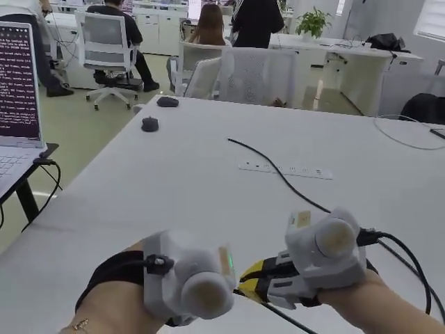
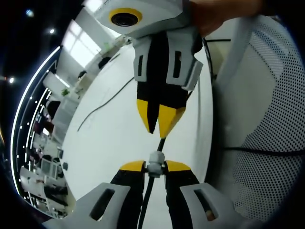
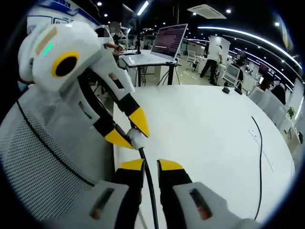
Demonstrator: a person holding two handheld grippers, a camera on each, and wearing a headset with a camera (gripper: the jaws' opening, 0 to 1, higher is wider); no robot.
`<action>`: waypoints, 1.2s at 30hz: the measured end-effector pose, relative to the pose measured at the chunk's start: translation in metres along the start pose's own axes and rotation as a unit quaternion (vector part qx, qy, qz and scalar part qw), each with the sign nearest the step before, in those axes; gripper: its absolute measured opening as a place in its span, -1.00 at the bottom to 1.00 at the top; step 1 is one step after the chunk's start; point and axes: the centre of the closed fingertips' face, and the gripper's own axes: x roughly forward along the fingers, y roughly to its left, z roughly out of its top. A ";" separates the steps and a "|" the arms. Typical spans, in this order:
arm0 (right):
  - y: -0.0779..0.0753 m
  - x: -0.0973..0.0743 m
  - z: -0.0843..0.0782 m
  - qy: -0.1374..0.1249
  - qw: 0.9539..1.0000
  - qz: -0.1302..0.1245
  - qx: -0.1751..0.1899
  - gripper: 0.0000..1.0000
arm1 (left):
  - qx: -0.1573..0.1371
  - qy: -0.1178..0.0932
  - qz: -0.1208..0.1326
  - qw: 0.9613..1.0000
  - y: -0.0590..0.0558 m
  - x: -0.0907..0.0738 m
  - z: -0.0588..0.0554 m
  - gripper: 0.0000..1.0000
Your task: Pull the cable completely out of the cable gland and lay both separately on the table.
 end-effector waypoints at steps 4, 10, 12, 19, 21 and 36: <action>0.013 0.009 -0.001 0.018 0.999 0.016 -0.040 -0.72 | 0.001 -0.001 0.000 1.000 0.000 0.000 0.000 -0.67; 0.000 0.007 -0.007 0.028 0.999 -0.006 -0.046 -0.92 | -0.005 -0.003 0.005 1.000 0.003 -0.001 0.001 -0.67; -0.007 0.005 -0.016 0.049 0.997 -0.022 -0.051 -0.92 | -0.008 -0.003 0.009 1.000 0.006 -0.001 0.000 -0.67; -0.028 -0.003 -0.057 0.143 0.987 -0.067 -0.037 -0.92 | -0.015 0.000 0.014 1.000 0.007 -0.002 -0.002 -0.67; -0.025 -0.002 -0.050 0.126 0.989 -0.066 -0.035 -0.84 | -0.014 -0.001 0.014 1.000 0.007 -0.002 -0.001 -0.67; -0.004 0.011 -0.014 0.051 0.994 -0.031 -0.088 -0.91 | -0.009 -0.010 0.010 1.000 0.005 -0.002 0.003 -0.67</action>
